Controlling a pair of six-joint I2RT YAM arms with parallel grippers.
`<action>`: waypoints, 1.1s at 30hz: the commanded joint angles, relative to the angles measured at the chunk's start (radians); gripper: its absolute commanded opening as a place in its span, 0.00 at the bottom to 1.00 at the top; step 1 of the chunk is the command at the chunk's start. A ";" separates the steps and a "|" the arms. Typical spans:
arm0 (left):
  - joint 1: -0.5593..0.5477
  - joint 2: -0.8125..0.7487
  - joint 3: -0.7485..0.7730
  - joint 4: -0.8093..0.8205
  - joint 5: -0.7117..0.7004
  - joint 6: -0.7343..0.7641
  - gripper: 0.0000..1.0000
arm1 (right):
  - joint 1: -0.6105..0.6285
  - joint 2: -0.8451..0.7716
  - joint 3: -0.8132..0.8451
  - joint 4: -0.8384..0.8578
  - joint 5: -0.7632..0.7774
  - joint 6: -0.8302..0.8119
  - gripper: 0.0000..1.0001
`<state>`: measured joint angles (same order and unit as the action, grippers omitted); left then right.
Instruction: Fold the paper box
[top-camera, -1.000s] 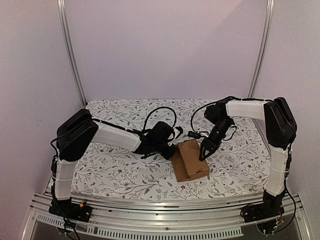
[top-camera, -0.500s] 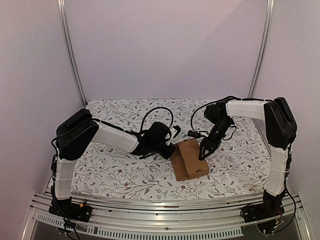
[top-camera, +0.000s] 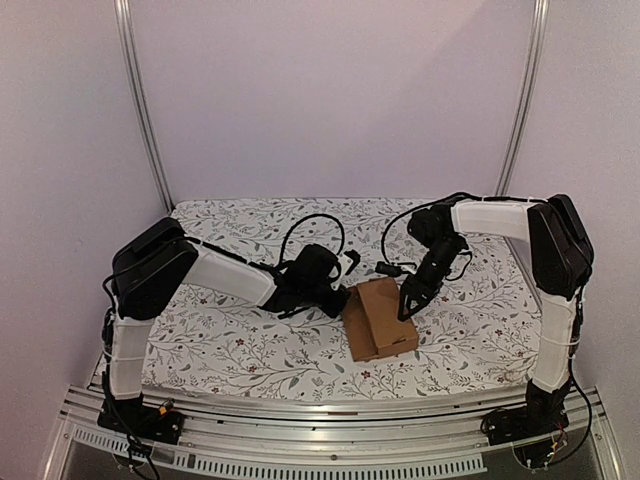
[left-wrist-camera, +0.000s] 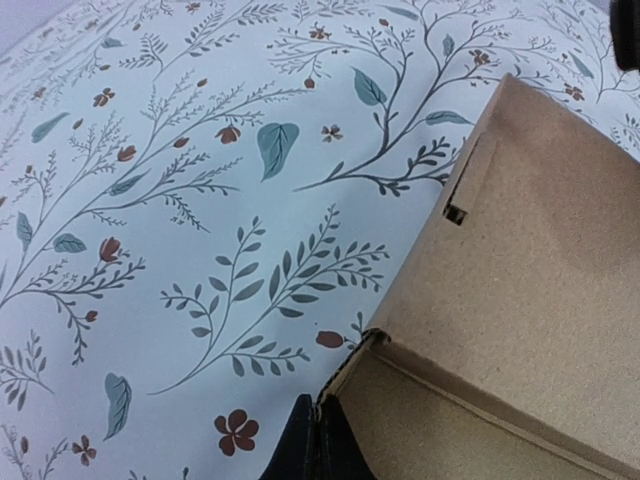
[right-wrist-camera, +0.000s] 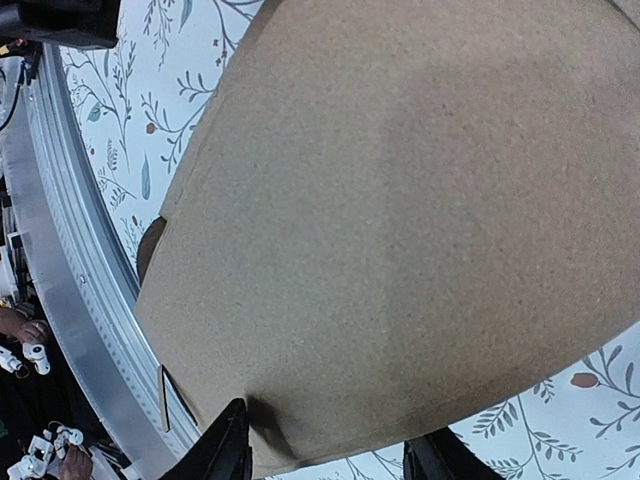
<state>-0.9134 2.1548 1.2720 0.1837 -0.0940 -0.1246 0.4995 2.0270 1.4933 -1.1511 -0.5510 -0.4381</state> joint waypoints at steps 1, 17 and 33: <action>0.007 0.000 -0.012 0.057 0.026 -0.017 0.03 | 0.015 0.013 0.026 0.044 0.019 0.014 0.49; 0.007 0.021 0.021 0.023 0.047 -0.001 0.01 | 0.049 -0.045 0.067 0.028 -0.018 0.022 0.50; 0.004 0.072 0.257 -0.388 0.086 0.123 0.01 | 0.051 0.113 0.110 0.051 0.033 0.070 0.48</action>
<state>-0.9016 2.1803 1.4353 -0.0837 -0.0818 -0.0357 0.5346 2.0968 1.5787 -1.1763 -0.4866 -0.3817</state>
